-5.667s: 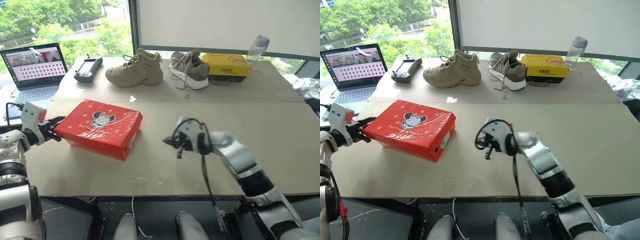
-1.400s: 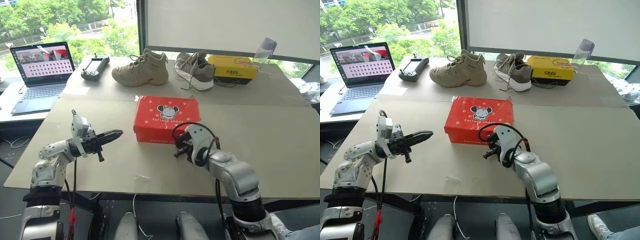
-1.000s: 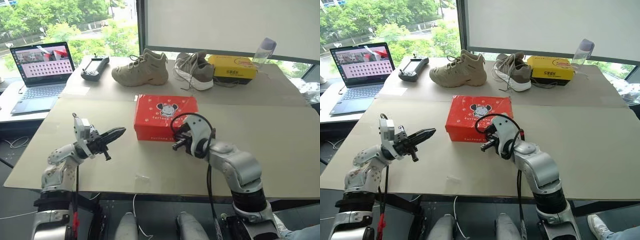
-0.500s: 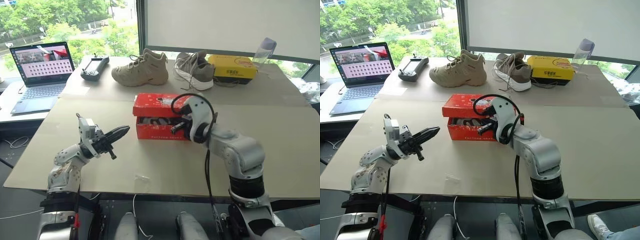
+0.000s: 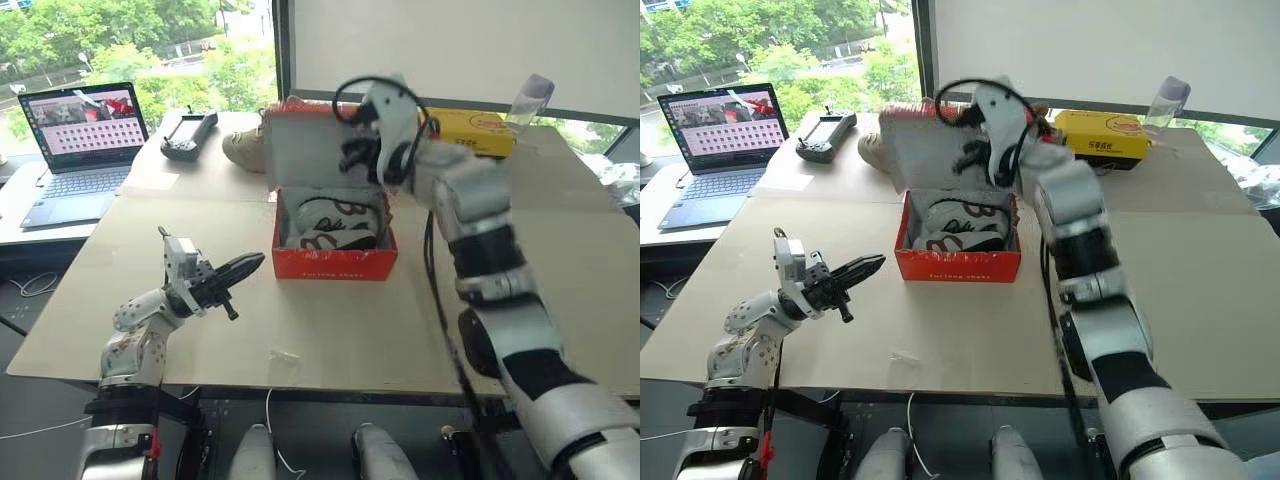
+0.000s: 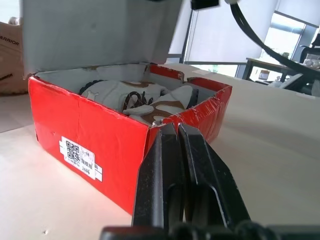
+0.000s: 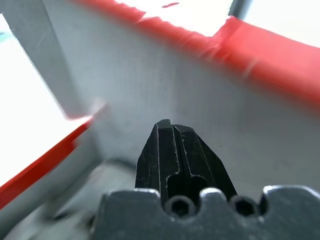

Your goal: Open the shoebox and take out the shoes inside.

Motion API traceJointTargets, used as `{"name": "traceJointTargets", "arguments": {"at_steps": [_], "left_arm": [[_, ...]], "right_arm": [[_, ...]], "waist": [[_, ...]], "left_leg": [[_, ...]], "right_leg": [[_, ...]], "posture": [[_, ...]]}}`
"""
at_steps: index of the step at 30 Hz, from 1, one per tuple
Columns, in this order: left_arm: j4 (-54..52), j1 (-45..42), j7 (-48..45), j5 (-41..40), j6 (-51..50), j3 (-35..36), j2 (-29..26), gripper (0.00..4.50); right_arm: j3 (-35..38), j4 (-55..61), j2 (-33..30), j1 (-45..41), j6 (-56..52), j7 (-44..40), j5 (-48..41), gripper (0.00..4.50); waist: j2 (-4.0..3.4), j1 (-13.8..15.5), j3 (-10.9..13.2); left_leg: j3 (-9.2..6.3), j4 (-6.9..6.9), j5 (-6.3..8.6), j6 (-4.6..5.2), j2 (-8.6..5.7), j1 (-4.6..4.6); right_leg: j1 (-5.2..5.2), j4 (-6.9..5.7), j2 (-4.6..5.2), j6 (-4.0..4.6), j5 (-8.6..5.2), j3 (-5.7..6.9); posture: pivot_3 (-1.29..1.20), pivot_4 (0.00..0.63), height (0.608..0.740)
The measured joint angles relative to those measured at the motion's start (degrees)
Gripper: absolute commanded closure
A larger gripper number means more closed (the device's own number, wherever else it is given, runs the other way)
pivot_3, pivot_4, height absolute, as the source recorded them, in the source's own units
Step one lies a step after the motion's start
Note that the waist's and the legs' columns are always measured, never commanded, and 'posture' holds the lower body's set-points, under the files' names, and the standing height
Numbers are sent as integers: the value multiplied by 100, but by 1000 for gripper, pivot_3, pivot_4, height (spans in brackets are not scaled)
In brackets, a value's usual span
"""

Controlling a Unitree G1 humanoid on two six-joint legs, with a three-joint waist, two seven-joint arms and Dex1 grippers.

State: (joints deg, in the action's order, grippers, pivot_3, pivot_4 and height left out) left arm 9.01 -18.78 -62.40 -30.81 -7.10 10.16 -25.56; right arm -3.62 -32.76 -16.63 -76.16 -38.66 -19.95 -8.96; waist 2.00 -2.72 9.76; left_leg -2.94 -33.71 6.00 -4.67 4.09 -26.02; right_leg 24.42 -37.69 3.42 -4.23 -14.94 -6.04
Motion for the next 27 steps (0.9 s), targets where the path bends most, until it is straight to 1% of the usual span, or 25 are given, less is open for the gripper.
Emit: {"name": "traceJointTargets", "arguments": {"at_steps": [2,5,10,14,17,18,19,20,21,25,27], "left_arm": [[-9,8,6,0,2,1,1,4396],[-51,39,51,0,2,3,0,4396],[-116,82,108,6,-2,-4,-3,4396],[-151,81,115,6,-35,-23,0,4396],[-184,80,99,2,-65,-52,7,4500],[-203,80,98,-2,-73,-74,12,4500],[-215,80,94,-4,-78,-105,17,4500],[-216,78,94,-4,-79,-120,30,4500],[-216,76,96,-4,-80,-131,38,4500],[-216,73,101,-4,-81,-139,46,4500],[-216,73,104,-4,-81,-141,50,4500]], "right_arm": [[221,-372,-62,-277,356,40,7,4500],[238,-247,-134,-153,392,-197,-8,4500],[-241,808,-310,799,-198,-951,-37,4500],[-398,1349,-409,929,-533,-1375,-134,4500],[-675,1563,-658,858,-567,-2134,-226,3648],[-736,1565,-693,818,-566,-2374,-261,3295],[-779,1565,-722,786,-563,-2567,-299,3205],[-866,1563,-777,762,-498,-2766,-294,2698],[-998,1551,-870,747,-302,-3040,-262,2445],[-1505,1335,-1265,685,779,-4055,39,1134],[-1719,1017,-1384,646,1344,-4351,333,381]], "waist": [[0,12,0],[0,8,0],[-15,7,9],[-26,-13,16],[-26,-3,16],[-26,-4,16],[-26,-3,16],[-26,0,16],[-26,2,16],[-26,8,16],[-26,10,16]], "left_leg": [[-2,4,3,4,0,-6],[-2,4,9,12,0,-10],[-3,-6,8,12,0,-13],[-3,-13,7,14,0,-11],[-3,-17,6,14,0,-10],[-3,-19,6,14,0,-10],[-2,-18,6,14,0,-10],[-3,-18,6,14,0,-10],[-3,-18,6,14,0,-10],[-2,-17,6,14,0,-10],[-2,-18,6,14,0,-10]], "right_leg": [[-1,7,1,23,14,4],[-2,12,1,27,15,5],[2,4,1,25,14,7],[4,-6,0,7,5,7],[1,-6,0,-4,-2,7],[0,-5,0,-4,-2,7],[0,-5,0,-4,-2,7],[0,-5,0,-5,-2,7],[1,-5,0,-5,-3,7],[-1,1,0,-8,-4,7],[-2,2,0,-9,-4,7]], "posture": [[0,150,712],[0,150,712],[0,150,712],[0,150,712],[0,150,712],[0,150,712],[0,150,712],[0,150,712],[0,150,712],[0,150,712],[0,150,712]]}}
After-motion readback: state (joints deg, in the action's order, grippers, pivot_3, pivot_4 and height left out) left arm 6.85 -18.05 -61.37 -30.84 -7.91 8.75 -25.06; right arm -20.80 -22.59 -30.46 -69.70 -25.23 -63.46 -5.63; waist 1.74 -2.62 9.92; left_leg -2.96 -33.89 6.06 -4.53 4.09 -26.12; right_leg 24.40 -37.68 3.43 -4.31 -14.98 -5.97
